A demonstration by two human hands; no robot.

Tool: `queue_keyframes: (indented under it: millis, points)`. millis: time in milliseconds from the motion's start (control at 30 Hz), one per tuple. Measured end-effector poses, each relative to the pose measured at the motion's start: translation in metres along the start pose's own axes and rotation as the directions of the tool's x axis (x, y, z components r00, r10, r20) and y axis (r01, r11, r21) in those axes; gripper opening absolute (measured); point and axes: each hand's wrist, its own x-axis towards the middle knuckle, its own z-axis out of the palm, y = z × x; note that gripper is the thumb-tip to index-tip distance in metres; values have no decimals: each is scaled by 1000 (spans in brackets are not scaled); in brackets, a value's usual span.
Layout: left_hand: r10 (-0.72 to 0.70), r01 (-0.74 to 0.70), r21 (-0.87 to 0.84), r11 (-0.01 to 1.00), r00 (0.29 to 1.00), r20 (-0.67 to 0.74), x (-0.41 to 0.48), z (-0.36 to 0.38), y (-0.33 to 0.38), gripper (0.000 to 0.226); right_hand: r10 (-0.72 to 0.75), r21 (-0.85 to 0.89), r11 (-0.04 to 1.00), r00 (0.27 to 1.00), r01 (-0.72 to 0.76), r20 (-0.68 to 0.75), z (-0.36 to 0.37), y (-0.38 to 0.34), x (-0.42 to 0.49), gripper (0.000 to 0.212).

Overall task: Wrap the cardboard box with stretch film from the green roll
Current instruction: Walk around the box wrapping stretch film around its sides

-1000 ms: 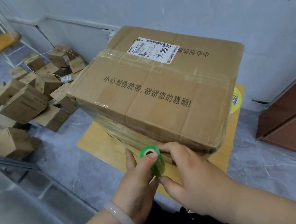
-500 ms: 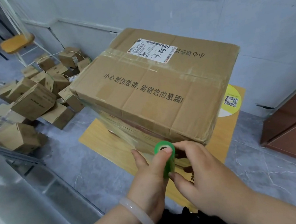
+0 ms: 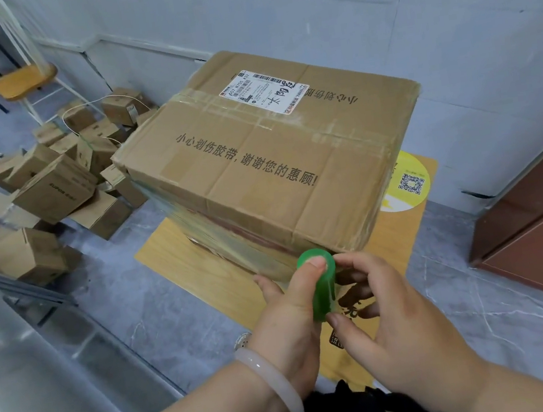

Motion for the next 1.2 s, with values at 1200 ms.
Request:
queue_keyframes:
  millis: [1200]
  points:
    - [-96,90,45,995,979,181,-21,1,-26,147,117,-49,991,989,-122,-88,-20,6,-1,35]
